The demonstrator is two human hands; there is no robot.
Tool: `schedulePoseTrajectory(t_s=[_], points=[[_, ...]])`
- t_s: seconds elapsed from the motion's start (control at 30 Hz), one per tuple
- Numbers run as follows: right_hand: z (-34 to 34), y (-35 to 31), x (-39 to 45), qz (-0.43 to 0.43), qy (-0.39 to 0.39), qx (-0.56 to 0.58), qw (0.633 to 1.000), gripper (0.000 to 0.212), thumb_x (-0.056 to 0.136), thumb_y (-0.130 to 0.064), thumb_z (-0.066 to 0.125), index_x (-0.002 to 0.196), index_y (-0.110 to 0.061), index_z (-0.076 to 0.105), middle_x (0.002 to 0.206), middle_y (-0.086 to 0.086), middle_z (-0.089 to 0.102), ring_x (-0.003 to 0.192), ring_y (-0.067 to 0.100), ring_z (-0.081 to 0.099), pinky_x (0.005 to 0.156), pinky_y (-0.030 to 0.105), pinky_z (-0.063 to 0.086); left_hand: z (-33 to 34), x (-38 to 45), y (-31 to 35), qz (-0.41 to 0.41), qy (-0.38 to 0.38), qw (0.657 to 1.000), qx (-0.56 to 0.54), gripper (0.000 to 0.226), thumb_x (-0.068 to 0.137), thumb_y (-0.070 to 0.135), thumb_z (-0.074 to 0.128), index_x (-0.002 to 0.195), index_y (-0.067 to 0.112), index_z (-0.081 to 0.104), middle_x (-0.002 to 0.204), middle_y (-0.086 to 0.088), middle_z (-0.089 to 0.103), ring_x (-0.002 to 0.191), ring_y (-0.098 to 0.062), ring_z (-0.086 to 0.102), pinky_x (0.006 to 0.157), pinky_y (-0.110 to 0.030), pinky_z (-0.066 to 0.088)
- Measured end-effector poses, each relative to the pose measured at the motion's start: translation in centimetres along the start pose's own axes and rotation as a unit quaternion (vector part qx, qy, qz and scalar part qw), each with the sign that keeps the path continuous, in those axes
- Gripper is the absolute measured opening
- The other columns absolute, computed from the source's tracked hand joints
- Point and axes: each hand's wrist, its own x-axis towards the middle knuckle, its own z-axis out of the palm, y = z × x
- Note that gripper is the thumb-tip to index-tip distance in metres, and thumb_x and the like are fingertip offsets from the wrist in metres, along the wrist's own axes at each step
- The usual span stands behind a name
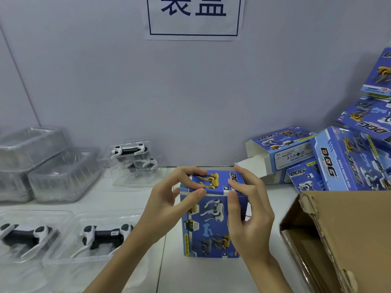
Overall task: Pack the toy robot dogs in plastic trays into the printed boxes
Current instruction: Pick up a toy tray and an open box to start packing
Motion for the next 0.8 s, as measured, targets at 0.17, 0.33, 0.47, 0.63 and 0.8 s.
schedulePoseTrajectory(t_s=[0.17,0.33,0.47,0.63,0.8], points=[[0.4,0.3,-0.4,0.012,0.014,0.004,1.000,0.018,0.105,-0.024,0.053,0.121,-0.022,0.060,0.138,0.005,0.057,0.132,0.033,0.055,0.077,0.037,0.063,-0.2,-0.1,-0.3,0.016,-0.003,1.000,0.011,0.019,0.088,0.032,0.083,0.101,0.021,0.073,0.135,-0.012,0.066,0.143,-0.030,0.050,0.086,-0.061,0.061],[1.1,0.0,-0.6,0.039,0.014,0.030,0.999,0.023,0.108,-0.029,0.049,0.129,-0.020,0.055,0.141,0.004,0.053,0.135,0.029,0.052,0.083,0.021,0.058,-0.1,-0.2,-1.1,0.025,0.014,1.000,-0.001,0.012,0.089,0.015,0.080,0.099,0.013,0.074,0.131,-0.015,0.069,0.143,-0.033,0.050,0.088,-0.062,0.060],[1.1,0.0,-0.7,0.021,0.006,0.018,1.000,0.026,0.111,-0.035,0.044,0.125,-0.020,0.060,0.144,0.007,0.050,0.136,0.029,0.051,0.080,0.013,0.056,0.1,-0.2,-1.4,0.043,0.035,0.998,0.010,0.009,0.088,0.009,0.082,0.094,0.014,0.077,0.127,-0.014,0.072,0.141,-0.033,0.052,0.092,-0.053,0.058],[1.1,0.3,-0.6,0.007,0.006,-0.015,1.000,0.018,0.110,-0.027,0.046,0.113,-0.020,0.062,0.141,0.008,0.053,0.128,0.020,0.059,0.075,0.025,0.061,0.4,-0.2,-1.1,0.048,0.036,0.998,0.017,0.006,0.090,0.013,0.080,0.089,0.017,0.075,0.130,-0.012,0.070,0.137,-0.034,0.055,0.092,-0.041,0.058],[1.0,0.3,-0.5,0.018,0.000,0.009,1.000,0.016,0.109,-0.026,0.048,0.115,-0.021,0.062,0.142,0.004,0.053,0.132,0.028,0.057,0.076,0.027,0.062,0.7,-0.6,-0.9,0.012,0.011,0.998,0.068,0.022,0.089,0.030,0.082,0.103,0.026,0.066,0.158,0.010,0.044,0.145,-0.024,0.048,0.095,-0.042,0.058]])
